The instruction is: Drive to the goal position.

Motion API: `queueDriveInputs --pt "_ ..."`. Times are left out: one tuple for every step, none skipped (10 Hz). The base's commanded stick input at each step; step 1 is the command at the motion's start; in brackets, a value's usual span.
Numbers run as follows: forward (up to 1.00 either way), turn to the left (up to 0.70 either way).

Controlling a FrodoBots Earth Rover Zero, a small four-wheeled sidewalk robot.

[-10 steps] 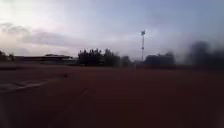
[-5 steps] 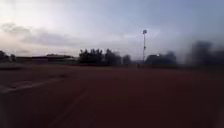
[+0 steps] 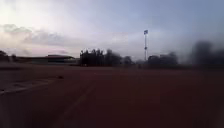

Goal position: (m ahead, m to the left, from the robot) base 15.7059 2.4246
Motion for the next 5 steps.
queueDriveInputs --pt "0.7 0.0" --pt "0.7 0.0" --pt "0.7 0.0" --pt "0.7 0.0" --pt "0.7 0.0"
